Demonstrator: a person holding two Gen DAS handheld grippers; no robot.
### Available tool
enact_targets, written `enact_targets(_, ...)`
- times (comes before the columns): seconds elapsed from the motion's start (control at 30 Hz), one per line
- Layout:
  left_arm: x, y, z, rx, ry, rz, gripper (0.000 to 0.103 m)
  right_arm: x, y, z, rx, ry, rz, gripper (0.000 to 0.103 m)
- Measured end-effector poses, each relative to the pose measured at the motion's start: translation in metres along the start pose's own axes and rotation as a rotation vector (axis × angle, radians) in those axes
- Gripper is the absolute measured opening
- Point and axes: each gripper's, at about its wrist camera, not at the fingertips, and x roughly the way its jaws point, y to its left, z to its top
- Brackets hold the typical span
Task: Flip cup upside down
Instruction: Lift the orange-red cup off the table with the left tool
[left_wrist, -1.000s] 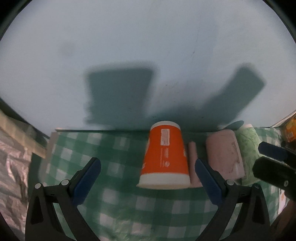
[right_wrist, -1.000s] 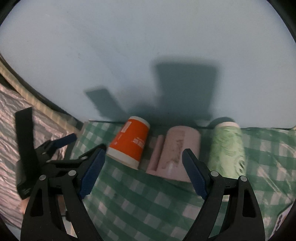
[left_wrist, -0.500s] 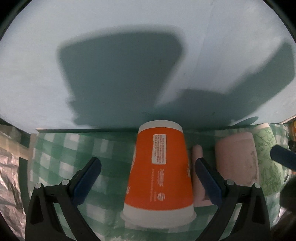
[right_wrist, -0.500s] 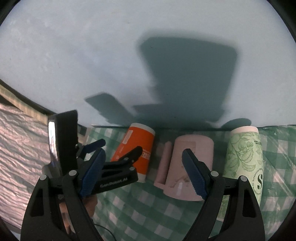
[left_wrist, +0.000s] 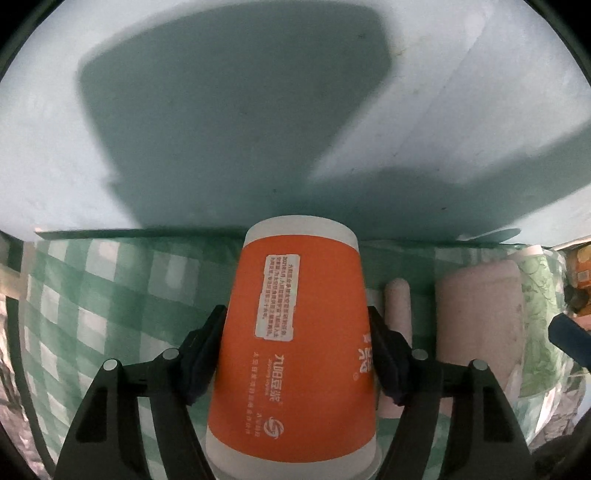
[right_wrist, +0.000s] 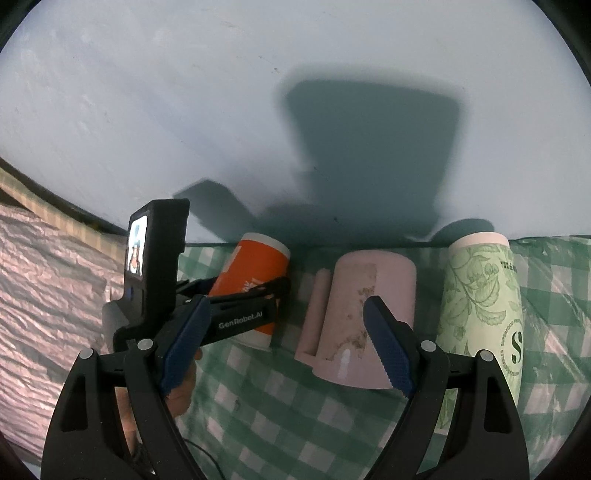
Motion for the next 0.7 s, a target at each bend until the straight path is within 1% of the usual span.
enact_targets(0.1,-0.004,0.004,-0.007,-0.006,-0.015,-0.015,0.073,-0.004,-0.001,-0.003,-0.006,-0.004,-0.002,0.085)
enact_targets(0.27,-0.029,0.013,-0.027,0.015,-0.044,-0.043,0.072,-0.015,0.001,-0.011,-0.021,-0.024,-0.010,0.085)
enact_targets(0.33,-0.041,0.016,-0.039,0.028,-0.053,-0.056,0.072,-0.023,0.004,-0.016,-0.030,-0.035,-0.008,0.085)
enact_targets(0.43,-0.058,0.013,-0.061,0.058,-0.070,-0.094,0.072,-0.035,0.009,-0.026,-0.046,-0.053,-0.004,0.085)
enact_targets(0.57,-0.081,0.012,-0.091,0.085,-0.079,-0.173,0.072,-0.055,0.012,-0.044,-0.055,-0.079,0.028,0.085)
enact_targets(0.6,-0.083,0.012,-0.098,0.090,-0.080,-0.193,0.073,-0.059,0.012,-0.049,-0.054,-0.084,0.035,0.085)
enact_targets(0.63,-0.084,0.012,-0.107,0.096,-0.076,-0.229,0.073,-0.065,0.011,-0.056,-0.054,-0.089,0.041,0.085)
enact_targets(0.7,-0.084,0.016,-0.121,0.096,-0.062,-0.268,0.073,-0.072,0.009,-0.065,-0.058,-0.094,0.045,0.085)
